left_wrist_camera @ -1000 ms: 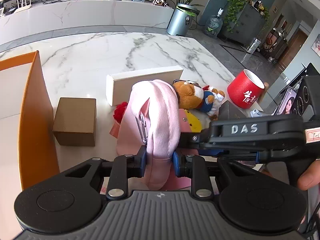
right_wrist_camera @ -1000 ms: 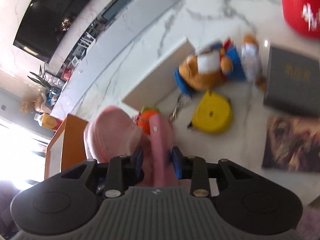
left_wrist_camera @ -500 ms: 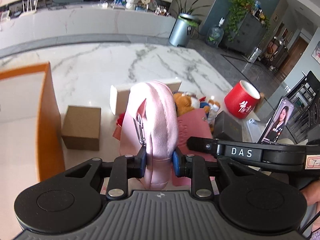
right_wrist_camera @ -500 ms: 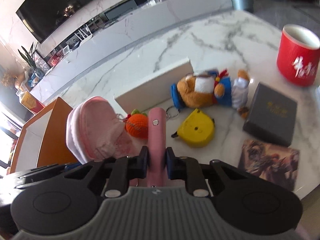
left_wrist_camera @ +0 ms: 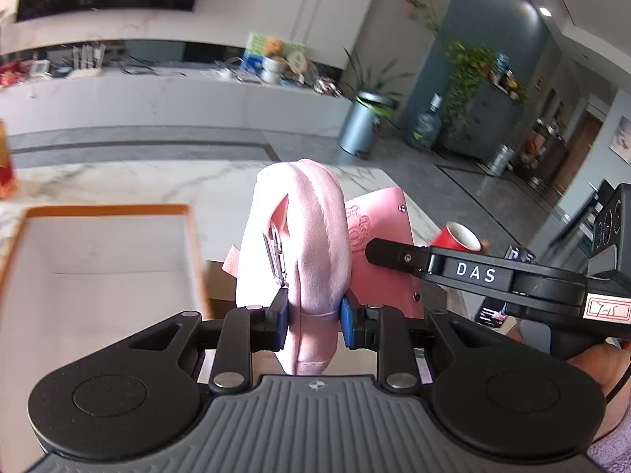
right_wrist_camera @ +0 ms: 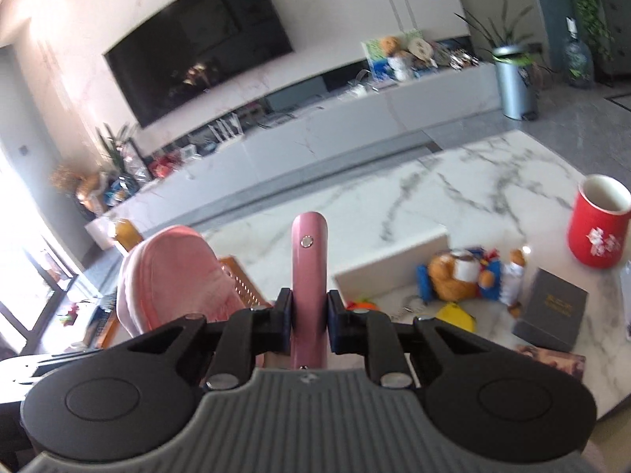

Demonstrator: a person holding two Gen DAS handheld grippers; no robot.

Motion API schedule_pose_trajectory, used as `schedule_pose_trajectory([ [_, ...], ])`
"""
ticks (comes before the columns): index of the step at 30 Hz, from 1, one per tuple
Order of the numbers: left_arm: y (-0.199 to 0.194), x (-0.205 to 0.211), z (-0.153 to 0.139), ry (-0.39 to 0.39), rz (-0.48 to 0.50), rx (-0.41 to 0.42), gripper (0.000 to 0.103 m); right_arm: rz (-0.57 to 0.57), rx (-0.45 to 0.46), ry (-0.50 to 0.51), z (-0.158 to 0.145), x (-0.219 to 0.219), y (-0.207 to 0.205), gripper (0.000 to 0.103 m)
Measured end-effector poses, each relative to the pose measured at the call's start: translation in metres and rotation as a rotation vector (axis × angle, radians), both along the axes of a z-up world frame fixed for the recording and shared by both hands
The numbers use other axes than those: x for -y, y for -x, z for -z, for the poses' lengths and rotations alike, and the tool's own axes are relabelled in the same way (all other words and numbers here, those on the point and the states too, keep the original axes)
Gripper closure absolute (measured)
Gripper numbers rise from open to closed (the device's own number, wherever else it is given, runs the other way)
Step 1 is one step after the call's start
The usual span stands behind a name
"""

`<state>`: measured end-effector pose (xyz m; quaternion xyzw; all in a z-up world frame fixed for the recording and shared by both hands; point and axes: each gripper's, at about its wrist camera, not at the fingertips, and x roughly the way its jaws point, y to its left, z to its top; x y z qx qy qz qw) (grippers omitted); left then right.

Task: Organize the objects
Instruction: 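Carry the pouch in the left gripper while the right carries the wallet to the box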

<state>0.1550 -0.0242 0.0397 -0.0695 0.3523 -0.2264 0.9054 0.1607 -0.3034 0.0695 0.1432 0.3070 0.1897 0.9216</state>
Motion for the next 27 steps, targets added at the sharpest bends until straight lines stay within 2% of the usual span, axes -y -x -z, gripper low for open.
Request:
schedule_pose_trajectory([
  [5,0.014,-0.036,-0.014,-0.045,-0.084,0.019,0.073,-0.128,0.006,-0.059,-0.009,-0.042,0.007,0.084],
  [9,0.014,-0.058,-0.008,-0.094,-0.148,-0.028,0.073,-0.229,-0.054,-0.079,0.0,-0.079,0.009,0.084],
  [13,0.013,-0.076,0.008,-0.158,-0.192,-0.115,0.073,-0.293,-0.117,-0.05,0.018,-0.115,0.009,0.084],
  [27,0.014,-0.128,0.058,-0.207,-0.199,-0.28,0.073,-0.391,-0.263,0.075,0.08,-0.196,0.002,0.085],
])
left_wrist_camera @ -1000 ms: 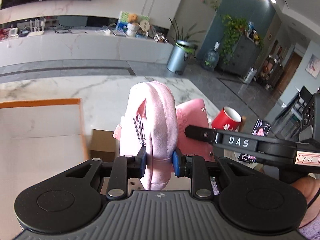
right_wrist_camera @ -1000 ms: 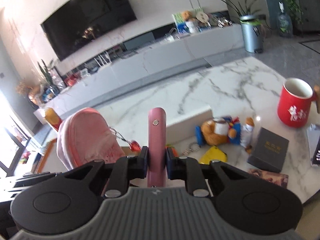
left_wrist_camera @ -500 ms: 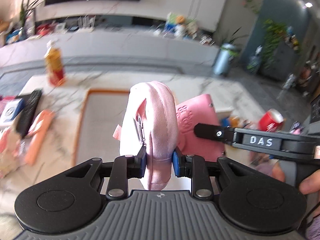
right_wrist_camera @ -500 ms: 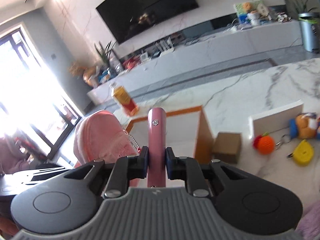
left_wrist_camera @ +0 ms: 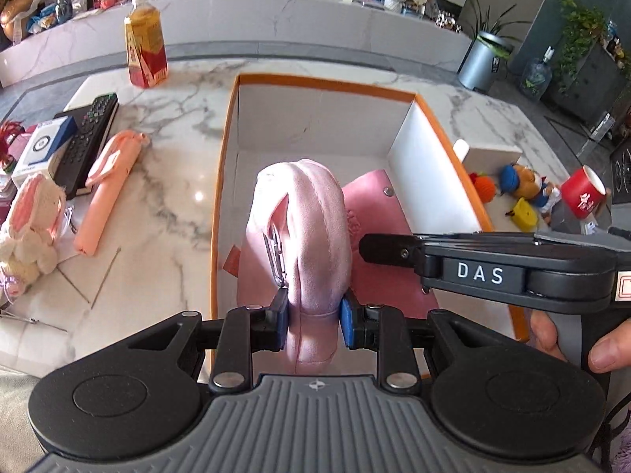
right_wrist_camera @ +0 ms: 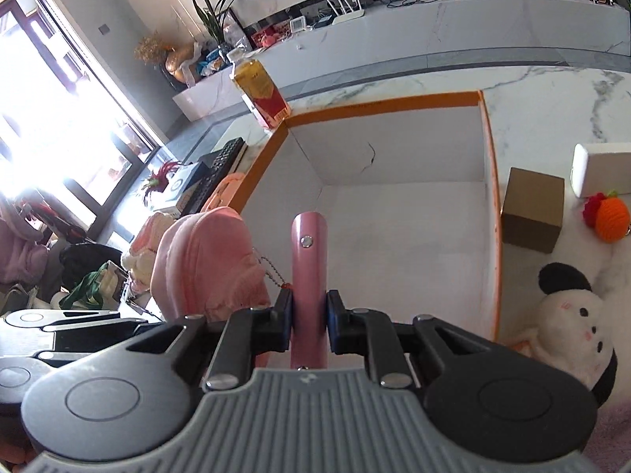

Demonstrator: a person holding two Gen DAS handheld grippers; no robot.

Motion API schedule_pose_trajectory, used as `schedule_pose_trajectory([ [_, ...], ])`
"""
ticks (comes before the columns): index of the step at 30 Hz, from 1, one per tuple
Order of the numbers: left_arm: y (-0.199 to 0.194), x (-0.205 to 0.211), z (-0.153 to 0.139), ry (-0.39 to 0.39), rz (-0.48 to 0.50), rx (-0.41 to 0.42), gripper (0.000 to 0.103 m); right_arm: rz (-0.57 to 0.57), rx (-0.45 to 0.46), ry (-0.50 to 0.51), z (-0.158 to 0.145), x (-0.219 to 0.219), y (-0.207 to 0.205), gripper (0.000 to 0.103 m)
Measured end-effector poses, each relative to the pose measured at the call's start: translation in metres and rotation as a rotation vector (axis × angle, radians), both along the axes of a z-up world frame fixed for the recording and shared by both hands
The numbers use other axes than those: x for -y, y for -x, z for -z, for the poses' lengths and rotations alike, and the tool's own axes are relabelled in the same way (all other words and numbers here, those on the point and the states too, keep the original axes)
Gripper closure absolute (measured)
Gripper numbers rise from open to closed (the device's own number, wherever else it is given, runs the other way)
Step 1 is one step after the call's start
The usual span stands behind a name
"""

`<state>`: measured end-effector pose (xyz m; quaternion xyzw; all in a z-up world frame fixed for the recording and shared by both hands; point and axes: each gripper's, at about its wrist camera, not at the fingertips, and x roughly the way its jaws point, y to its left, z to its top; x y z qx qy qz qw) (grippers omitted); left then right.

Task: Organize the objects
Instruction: 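Carry the pouch in the left gripper while the right carries the wallet to the box, then lower the pink pouch into the orange box and open the left gripper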

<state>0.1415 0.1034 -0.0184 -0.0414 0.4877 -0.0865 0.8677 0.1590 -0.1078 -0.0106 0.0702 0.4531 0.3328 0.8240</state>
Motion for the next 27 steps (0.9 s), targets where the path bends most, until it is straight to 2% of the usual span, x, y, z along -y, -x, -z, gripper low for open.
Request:
schedule_pose_trajectory([
  [7,0.001,-0.005,0.018,-0.033,0.008,-0.048,0.072,-0.007,-0.059,0.04,0.021,-0.017,-0.003,0.085],
  [11,-0.002,-0.001,0.017,-0.06,0.027,-0.069,0.071,0.0,-0.07,0.066,0.028,-0.02,-0.001,0.085],
  [21,-0.009,0.004,0.002,-0.126,0.107,-0.123,0.069,0.033,-0.036,0.053,0.014,-0.007,0.003,0.084],
  [25,-0.021,0.01,0.011,-0.153,0.118,-0.179,0.067,0.025,-0.036,0.063,0.018,-0.012,0.002,0.084],
  [27,-0.023,0.012,0.015,-0.162,0.117,-0.176,0.065,0.031,-0.051,0.066,0.023,-0.011,0.0,0.084],
])
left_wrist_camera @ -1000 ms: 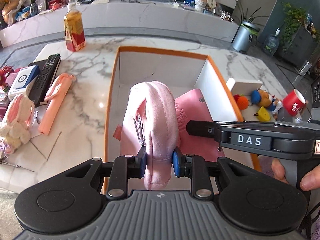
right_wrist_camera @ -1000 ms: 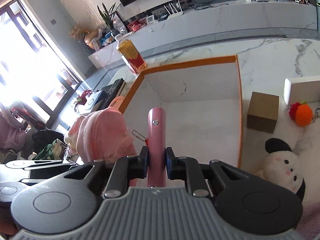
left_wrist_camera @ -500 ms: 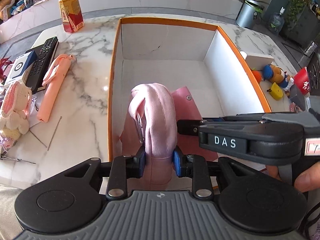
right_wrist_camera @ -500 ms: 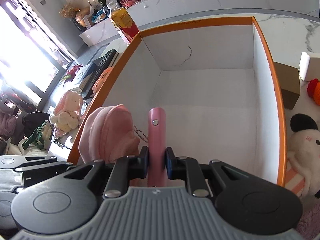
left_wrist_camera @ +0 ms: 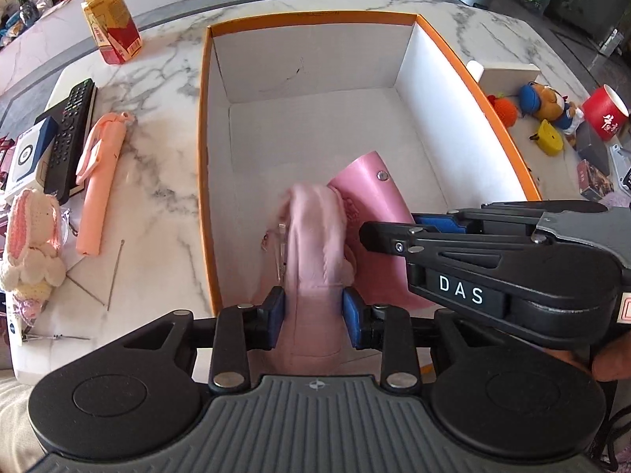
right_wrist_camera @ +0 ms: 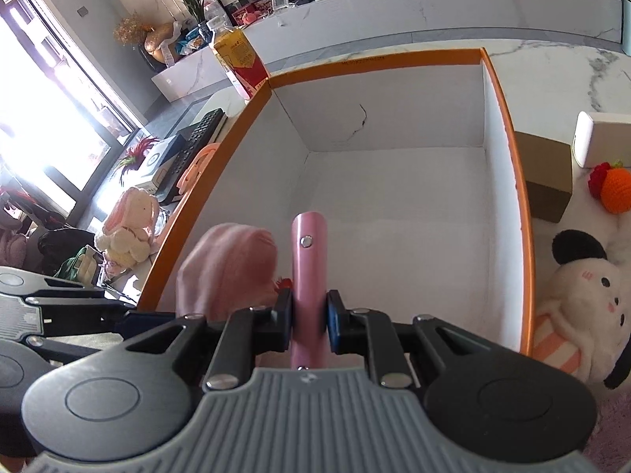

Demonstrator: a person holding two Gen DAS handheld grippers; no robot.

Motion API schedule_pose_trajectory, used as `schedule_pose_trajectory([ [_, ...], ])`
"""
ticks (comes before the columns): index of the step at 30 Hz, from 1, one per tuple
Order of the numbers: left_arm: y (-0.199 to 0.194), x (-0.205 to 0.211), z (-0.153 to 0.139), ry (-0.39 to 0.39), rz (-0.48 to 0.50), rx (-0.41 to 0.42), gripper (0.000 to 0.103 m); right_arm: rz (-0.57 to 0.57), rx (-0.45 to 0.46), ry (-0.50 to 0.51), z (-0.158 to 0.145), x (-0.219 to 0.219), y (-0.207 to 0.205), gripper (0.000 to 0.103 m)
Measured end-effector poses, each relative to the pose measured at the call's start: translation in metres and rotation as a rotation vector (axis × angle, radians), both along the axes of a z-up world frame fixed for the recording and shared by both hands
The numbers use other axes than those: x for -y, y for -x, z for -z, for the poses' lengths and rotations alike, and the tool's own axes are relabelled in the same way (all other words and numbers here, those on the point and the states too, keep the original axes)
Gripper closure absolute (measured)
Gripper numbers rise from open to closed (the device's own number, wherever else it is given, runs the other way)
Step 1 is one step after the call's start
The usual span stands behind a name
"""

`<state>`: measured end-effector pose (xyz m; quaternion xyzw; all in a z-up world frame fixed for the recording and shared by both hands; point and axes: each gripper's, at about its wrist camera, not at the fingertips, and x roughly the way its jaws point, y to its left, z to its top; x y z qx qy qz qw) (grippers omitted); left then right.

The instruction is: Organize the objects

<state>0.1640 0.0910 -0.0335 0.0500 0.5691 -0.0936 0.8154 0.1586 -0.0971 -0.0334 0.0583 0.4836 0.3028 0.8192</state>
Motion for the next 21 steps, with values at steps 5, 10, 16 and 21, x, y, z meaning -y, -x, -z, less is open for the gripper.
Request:
schedule_pose_trajectory([
  [5,0.001,-0.002,0.005,0.016,-0.018,0.007,0.061,0.004,-0.002,0.005,0.008,0.002,-0.005,0.084],
  [10,0.005,-0.004,0.003,0.019,-0.003,0.027,0.06,-0.001,-0.022,-0.029,0.009,-0.004,-0.006,0.084],
  [16,0.014,-0.002,0.003,0.012,0.026,0.064,0.051,-0.013,-0.052,-0.09,0.004,-0.005,-0.006,0.084],
  [21,0.018,-0.003,0.002,0.003,0.031,0.09,0.067,-0.005,-0.08,-0.089,0.007,-0.005,-0.006,0.084],
])
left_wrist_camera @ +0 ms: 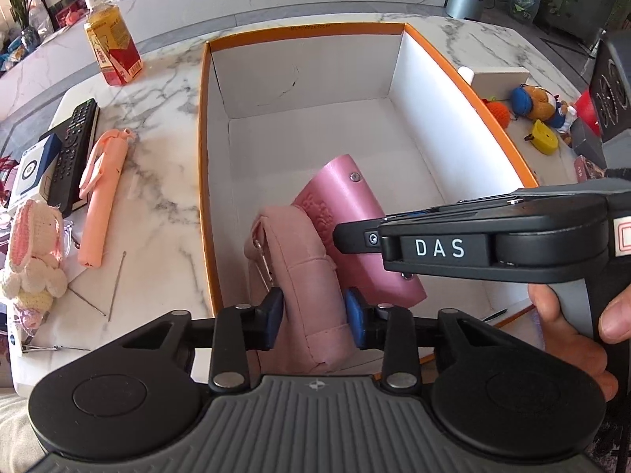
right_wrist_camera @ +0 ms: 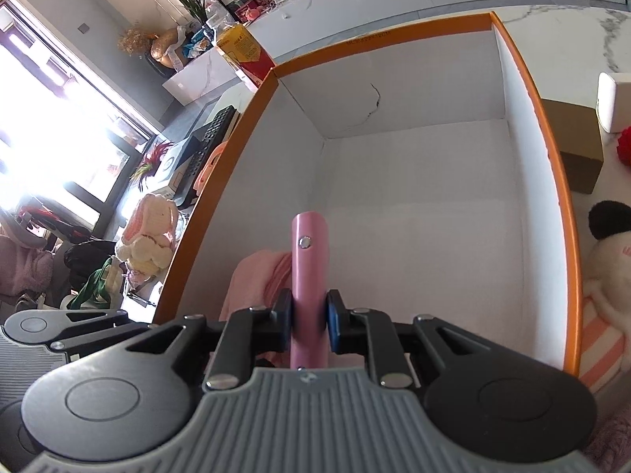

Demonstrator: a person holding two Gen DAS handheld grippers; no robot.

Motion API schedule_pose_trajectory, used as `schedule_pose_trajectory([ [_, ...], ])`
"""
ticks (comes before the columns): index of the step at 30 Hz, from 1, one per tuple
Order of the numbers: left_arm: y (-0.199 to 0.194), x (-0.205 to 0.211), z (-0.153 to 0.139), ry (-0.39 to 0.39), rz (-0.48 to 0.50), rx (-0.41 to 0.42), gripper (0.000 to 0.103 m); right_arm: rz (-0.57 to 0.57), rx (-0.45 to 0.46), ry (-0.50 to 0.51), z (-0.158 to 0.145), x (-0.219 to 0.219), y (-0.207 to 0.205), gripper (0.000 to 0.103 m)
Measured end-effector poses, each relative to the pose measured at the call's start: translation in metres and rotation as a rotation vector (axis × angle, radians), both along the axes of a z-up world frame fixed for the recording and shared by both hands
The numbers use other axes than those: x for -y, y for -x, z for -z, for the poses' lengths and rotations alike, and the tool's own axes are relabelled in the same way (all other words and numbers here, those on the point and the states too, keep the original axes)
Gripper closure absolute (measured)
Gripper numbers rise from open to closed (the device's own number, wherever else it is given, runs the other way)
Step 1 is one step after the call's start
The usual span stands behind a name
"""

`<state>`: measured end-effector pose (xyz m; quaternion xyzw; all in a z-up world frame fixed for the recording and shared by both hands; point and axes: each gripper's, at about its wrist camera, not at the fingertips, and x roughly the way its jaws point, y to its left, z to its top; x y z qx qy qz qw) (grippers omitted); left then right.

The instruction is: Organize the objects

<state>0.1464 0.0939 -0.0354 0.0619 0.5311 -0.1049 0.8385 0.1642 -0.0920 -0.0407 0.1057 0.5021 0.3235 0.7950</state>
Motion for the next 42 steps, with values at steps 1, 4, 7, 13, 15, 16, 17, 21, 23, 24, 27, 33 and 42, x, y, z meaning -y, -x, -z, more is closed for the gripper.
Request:
schedule_pose_trajectory([
  [1,0.001,-0.002,-0.001,0.01,-0.003,0.002,0.069,0.0,0.003,0.004,0.0,0.0,0.001,0.084],
  [4,0.004,-0.007,-0.009,0.044,-0.012,0.009,0.073,0.002,0.024,0.026,-0.002,0.0,0.002,0.084],
  [7,0.002,-0.018,-0.019,0.096,-0.056,-0.013,0.073,0.007,0.038,0.043,-0.004,-0.001,0.002,0.084],
  [13,-0.006,-0.029,-0.022,0.123,-0.112,-0.059,0.073,0.005,0.063,0.042,-0.01,-0.007,0.011,0.084],
  [15,-0.006,-0.028,-0.019,0.094,-0.12,-0.058,0.072,0.015,0.062,0.044,-0.007,-0.011,0.011,0.084],
  [16,-0.007,-0.028,-0.018,0.081,-0.124,-0.058,0.071,0.025,0.054,0.046,-0.005,-0.012,0.01,0.084],
  [17,-0.006,-0.028,-0.018,0.083,-0.127,-0.053,0.071,0.031,0.048,0.047,-0.002,-0.013,0.01,0.084],
  [21,0.003,-0.03,-0.025,0.072,-0.106,0.005,0.065,0.038,0.026,0.055,0.006,-0.014,0.009,0.084],
  [23,0.01,-0.031,-0.032,0.084,-0.09,0.04,0.058,0.036,0.024,0.071,0.008,-0.016,0.011,0.083],
  [24,0.013,-0.032,-0.036,0.099,-0.088,0.064,0.055,0.034,0.024,0.077,0.008,-0.016,0.012,0.083],
  [27,0.023,-0.034,-0.043,0.09,-0.098,0.155,0.031,0.034,0.021,0.099,0.008,-0.019,0.014,0.083],
  [33,0.02,-0.05,-0.025,0.135,-0.175,0.084,0.039,0.012,0.022,0.096,0.005,-0.024,0.021,0.077],
  [42,0.027,-0.059,-0.008,0.208,-0.217,0.063,0.067,0.001,-0.073,-0.04,0.008,-0.009,0.016,0.07],
])
